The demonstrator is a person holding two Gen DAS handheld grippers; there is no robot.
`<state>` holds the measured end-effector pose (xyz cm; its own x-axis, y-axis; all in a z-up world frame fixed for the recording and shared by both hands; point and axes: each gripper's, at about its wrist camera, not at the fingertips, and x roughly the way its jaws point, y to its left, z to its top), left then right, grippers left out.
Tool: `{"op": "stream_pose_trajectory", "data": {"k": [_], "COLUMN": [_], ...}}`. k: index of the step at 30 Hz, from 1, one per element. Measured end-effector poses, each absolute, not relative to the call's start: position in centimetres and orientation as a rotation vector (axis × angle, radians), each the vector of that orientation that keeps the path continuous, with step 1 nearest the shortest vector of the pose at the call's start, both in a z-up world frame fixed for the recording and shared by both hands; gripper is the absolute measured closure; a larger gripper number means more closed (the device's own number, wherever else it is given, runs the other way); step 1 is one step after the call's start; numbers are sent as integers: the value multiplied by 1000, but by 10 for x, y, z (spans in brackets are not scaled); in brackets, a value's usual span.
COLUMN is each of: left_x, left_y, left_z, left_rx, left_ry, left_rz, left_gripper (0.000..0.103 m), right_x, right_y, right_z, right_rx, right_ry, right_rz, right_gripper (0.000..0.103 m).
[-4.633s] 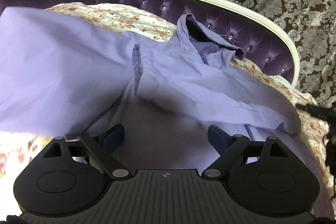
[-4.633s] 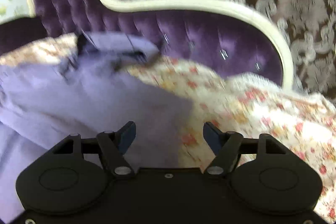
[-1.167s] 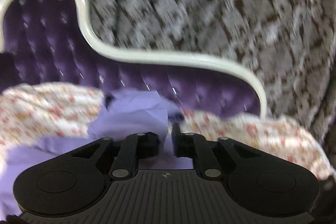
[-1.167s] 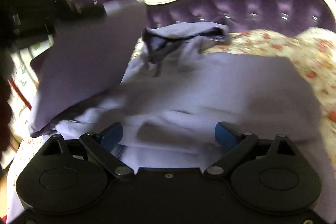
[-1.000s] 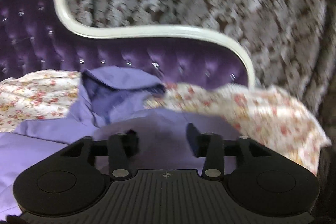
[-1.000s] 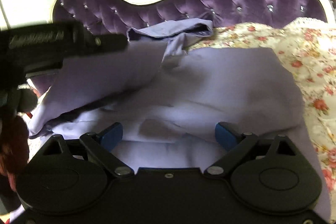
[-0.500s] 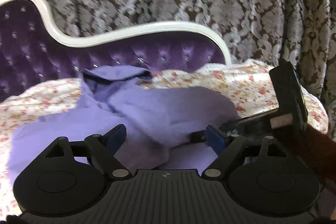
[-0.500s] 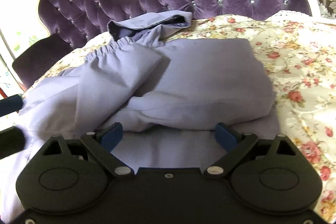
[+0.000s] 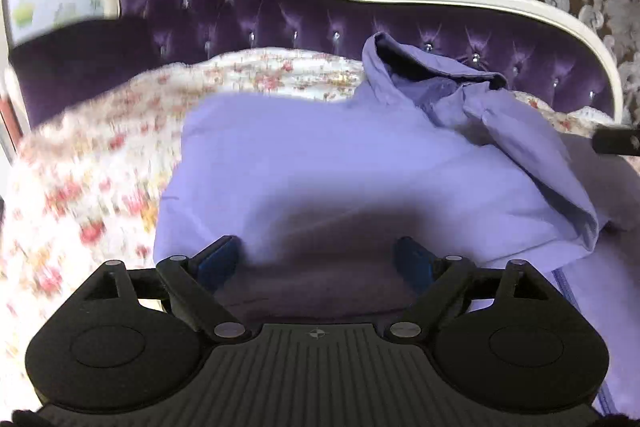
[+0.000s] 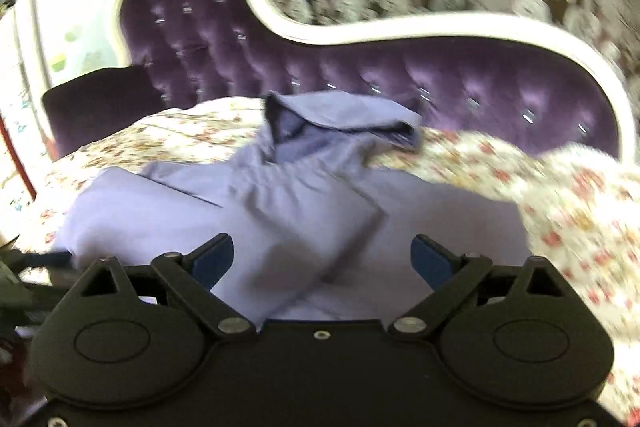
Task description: Fold small clothes
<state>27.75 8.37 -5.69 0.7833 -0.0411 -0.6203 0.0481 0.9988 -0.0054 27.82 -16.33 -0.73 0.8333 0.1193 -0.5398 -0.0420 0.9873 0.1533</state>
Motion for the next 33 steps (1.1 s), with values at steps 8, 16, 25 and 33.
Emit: {"op": "stream_pose_trajectory", "data": {"k": [8,16,25,33], "left_x": [273,268,268,268], "left_y": [85,88,88,88], "left_z": [-59,-61,-61,-60], "left_rx": [-15,-32,-35,-36], "left_ry": [673,668,668,669], "left_rz": [-51,-51,-50,-47], "left_gripper": [15,15,15,15], "right_x": [318,292,234,249], "right_y": [-107,-171,-257,-292], "right_z": [-22,-32,-49,-42], "right_rx": [-31,52,297,497], "right_ry": [606,644,716,626], "right_rz": [103,-27,-23,87], "right_gripper": [7,32,27,27]}}
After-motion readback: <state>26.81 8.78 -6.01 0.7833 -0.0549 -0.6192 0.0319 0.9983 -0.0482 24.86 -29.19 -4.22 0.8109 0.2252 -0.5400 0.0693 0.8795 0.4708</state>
